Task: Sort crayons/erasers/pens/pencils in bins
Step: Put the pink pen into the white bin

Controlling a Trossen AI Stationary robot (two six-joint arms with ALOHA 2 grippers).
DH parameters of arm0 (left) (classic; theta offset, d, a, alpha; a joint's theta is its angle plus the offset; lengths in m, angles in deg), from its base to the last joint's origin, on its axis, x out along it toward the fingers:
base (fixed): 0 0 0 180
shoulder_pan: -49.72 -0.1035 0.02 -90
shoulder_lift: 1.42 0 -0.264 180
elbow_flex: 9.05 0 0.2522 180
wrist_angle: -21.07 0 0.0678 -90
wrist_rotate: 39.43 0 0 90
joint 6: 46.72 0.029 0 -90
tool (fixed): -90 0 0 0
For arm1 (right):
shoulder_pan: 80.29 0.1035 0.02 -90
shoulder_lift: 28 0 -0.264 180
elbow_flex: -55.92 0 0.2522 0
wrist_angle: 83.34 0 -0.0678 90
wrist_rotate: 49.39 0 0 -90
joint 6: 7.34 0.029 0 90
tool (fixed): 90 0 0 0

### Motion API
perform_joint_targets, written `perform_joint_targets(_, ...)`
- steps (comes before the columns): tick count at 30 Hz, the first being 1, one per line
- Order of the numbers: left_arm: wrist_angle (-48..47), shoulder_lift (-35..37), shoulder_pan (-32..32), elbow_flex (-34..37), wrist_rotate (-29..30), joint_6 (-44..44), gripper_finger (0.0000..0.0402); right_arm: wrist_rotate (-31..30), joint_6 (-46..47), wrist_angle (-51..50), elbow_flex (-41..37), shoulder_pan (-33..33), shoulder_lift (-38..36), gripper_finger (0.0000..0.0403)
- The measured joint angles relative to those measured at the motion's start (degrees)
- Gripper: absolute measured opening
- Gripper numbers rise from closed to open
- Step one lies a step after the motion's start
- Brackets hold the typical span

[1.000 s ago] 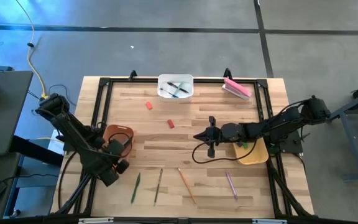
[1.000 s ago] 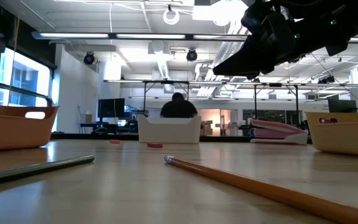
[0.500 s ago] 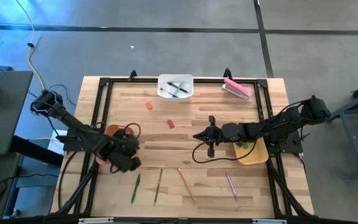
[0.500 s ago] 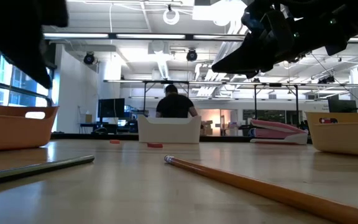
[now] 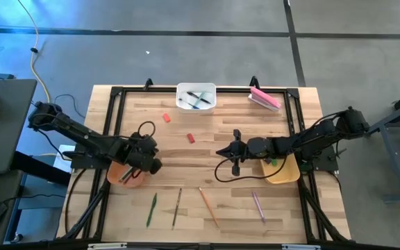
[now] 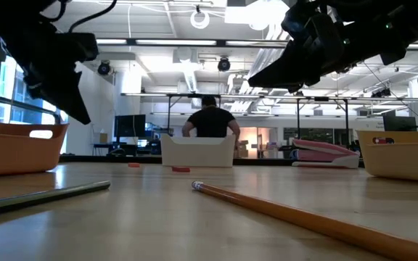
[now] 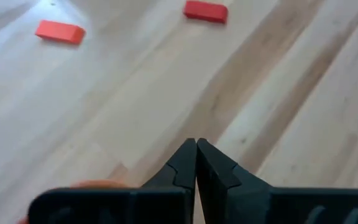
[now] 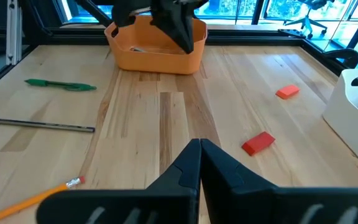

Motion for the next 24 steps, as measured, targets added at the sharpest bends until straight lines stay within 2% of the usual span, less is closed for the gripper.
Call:
perform_joint_targets(9,0.07,5.45,-2.28,2.78,1.83,0.66,0.0000,-0.01,1.30,-0.44,0.00,0.00,0.00,0.0000)
perform_joint_targets(15,6.91,11.43,-0.86,2.78,1.50,10.48,0.0000,-0.39,4.68,-4.41,2.05,0.35,-1.76,0.0000)
perform_joint_targets(19,16.93,12.45,-0.66,2.78,-3.68,20.66,0.0000,-6.26,7.38,-14.87,4.85,2.95,-4.17,0.0000)
perform_joint_targets(24,35.62,8.96,-1.99,2.78,-14.17,31.98,0.0000,-10.00,17.53,-27.24,8.49,8.02,-4.89,0.0000)
